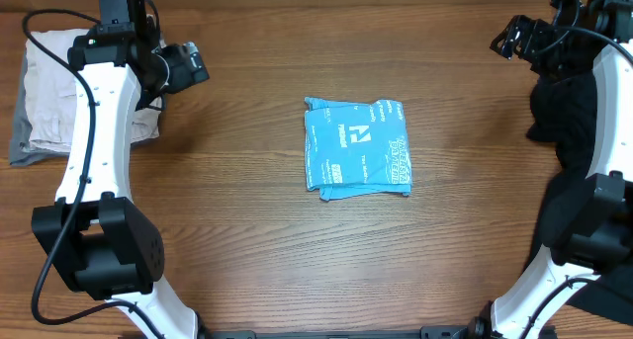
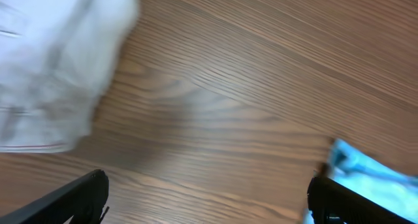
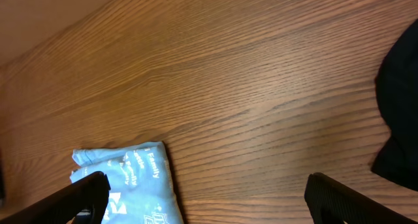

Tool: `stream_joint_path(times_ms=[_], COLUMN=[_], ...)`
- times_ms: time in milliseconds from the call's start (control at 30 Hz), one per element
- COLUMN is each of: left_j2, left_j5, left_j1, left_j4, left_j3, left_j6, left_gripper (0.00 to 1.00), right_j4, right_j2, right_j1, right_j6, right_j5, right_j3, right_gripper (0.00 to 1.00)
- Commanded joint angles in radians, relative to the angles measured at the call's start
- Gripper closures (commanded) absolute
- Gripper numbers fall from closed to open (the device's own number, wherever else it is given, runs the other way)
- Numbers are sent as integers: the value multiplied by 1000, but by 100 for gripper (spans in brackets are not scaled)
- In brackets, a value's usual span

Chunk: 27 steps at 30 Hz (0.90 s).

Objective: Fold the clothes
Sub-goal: 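Reach the left gripper to the folded blue bundle and grasp it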

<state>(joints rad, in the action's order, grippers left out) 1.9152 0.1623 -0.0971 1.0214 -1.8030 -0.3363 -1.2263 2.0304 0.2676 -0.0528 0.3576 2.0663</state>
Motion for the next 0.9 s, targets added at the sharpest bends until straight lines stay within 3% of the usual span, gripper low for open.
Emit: stream_joint_path(times_ms=[0,233,533,867], left_j2=[-6,-2,116,280], left_j5=[152,87,-19,-99], left_j1=[51,287,594,674], left_j4=[8,56,73,106], left_j3=[2,16,89,97], left_j6=[30,28,-81,-145], left_gripper=[0,0,0,0], right_j4=[2,2,2,2], right_j2=[-6,-6,-6,-6], right_j1=[3,3,3,3], right_j6=[-4,-4,-4,-4], right_j5=[-6,-6,-6,-6], right_j3=[9,9,9,9], right_gripper=[0,0,0,0])
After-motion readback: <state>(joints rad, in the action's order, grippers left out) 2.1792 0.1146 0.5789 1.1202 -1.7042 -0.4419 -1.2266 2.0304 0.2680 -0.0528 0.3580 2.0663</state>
